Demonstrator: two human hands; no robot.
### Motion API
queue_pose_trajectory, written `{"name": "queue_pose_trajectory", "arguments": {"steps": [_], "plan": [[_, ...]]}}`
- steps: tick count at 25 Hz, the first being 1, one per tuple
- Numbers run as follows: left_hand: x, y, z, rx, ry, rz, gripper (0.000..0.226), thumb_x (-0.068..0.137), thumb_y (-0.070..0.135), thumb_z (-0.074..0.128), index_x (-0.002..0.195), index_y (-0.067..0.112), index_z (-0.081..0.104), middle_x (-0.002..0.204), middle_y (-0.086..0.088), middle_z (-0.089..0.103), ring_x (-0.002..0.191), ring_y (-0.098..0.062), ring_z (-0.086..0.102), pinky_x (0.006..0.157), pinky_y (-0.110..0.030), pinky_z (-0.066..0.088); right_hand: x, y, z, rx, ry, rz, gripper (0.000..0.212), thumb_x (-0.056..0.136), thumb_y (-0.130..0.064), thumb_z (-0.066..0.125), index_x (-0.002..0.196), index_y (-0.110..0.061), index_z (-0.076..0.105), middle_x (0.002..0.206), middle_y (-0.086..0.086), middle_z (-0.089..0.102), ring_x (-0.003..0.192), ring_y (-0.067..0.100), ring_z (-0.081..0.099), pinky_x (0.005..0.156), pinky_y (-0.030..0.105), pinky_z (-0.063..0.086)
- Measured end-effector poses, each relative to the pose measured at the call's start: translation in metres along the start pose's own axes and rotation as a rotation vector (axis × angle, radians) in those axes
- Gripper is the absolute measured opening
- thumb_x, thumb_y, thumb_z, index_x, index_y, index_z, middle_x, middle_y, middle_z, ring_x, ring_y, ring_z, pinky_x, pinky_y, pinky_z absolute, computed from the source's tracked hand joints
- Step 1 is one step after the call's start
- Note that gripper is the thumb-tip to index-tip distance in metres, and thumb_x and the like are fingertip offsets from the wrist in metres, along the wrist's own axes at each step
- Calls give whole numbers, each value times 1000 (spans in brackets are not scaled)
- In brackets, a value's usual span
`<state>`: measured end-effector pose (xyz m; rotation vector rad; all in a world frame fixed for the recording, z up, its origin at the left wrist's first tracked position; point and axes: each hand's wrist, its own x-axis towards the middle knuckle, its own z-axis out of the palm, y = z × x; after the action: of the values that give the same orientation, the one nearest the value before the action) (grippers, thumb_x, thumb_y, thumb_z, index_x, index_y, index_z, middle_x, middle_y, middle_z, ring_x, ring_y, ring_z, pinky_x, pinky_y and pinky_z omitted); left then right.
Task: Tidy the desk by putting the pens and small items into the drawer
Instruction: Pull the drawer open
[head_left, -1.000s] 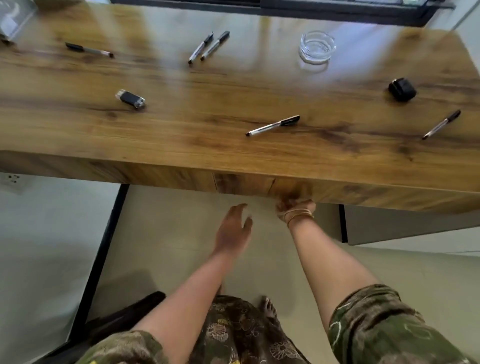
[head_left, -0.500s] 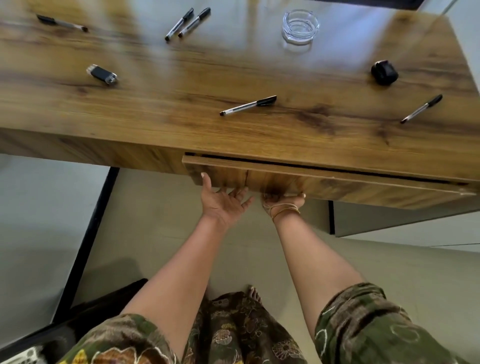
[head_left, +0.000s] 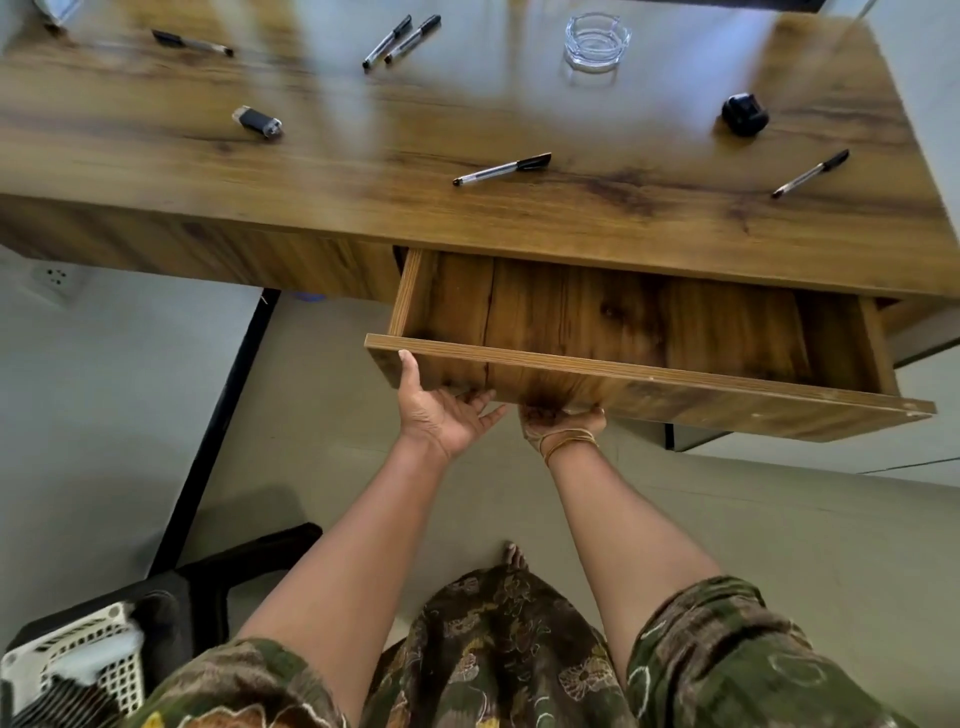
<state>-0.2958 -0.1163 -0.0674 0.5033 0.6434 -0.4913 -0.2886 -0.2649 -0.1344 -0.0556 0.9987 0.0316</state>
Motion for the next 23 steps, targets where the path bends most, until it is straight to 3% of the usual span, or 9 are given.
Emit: {"name": "queue_pose_trajectory", "arguments": {"steps": [6,13,23], "plan": [[-49,-15,-41,140,14,-75,106,74,80,50,154,20,18,156,-17,30,142,-40,29,110,-63,23,-33,20,-57,36,21,-23,86,80,-74,32,138,-13,50,136,15,56,124,30,55,106,45,44],[-88,-37,-58,313,318,-123,75,84,48,55,144,13,28,145,-21,42,128,-45,46,109,-58,31,-81,44,-119,36,107,-23,85,82,-73,31,139,-12,49,137,13,55,126,29,53,105,41,44],[-132,-52,-84,337,356,-100,63,84,35,57,136,11,32,139,-22,45,125,-46,49,112,-55,33,-119,59,-159,72,83,-17,80,84,-71,36,133,-9,51,132,15,58,122,32,56,101,42,48]]}}
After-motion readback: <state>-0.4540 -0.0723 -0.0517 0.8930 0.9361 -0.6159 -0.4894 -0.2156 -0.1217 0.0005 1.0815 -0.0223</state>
